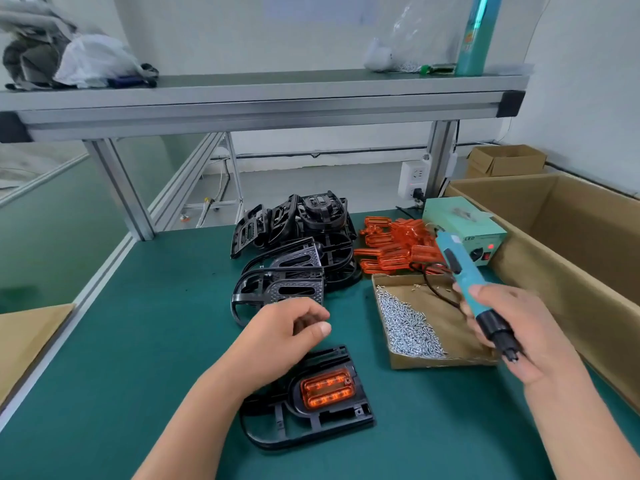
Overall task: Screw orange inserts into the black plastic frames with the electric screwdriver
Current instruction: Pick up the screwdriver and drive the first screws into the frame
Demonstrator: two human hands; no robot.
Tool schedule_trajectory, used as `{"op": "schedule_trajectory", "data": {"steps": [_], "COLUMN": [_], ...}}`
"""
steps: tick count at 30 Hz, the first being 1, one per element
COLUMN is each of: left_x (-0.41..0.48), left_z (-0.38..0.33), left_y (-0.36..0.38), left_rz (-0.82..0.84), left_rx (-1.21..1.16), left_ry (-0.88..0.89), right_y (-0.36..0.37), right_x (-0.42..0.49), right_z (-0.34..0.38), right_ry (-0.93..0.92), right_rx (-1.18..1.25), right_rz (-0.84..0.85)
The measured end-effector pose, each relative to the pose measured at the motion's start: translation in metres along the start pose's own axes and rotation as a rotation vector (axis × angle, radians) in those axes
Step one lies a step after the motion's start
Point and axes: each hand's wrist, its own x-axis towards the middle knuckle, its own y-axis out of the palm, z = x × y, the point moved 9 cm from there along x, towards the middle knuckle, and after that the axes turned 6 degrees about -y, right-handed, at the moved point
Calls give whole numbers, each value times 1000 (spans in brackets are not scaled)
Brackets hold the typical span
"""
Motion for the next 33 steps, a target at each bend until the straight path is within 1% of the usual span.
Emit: {"op": "schedule_trajectory", "data": {"steps": [3, 5, 9, 12, 14, 17, 20, 22, 27, 33], "left_x": [9, 16, 32, 44, 50, 56, 60, 63, 65, 68], "left_z": [-29, -51, -95, -117, -123, -125, -123, -122, -117, -111], "left_y": [10, 18, 38, 59, 76, 102, 121, 127, 134, 123], "left_rz": [11, 21, 56, 105, 146, 200, 235, 253, 340, 282], "left_rx": [68, 120, 260, 422, 531, 777, 888, 859, 639, 517], "left_ry": [71, 134, 285, 373, 398, 417, 417, 412, 356, 309], "right_y": [20, 31, 45, 48, 46, 36, 20, 13, 4, 9], "right_x": [3, 6, 15, 18, 18, 17, 20, 21, 24, 26], "right_z": [7, 15, 22, 23, 25, 30, 32, 29, 20, 14], "right_ry": [56, 28, -116, -238, -322, -417, -448, -435, -410, -374], "right_rx": [394, 516, 536, 557, 597, 638, 674, 700, 736, 714], "right_rz": [83, 93, 45, 19, 28, 49, 5, -38, -95, -101]}}
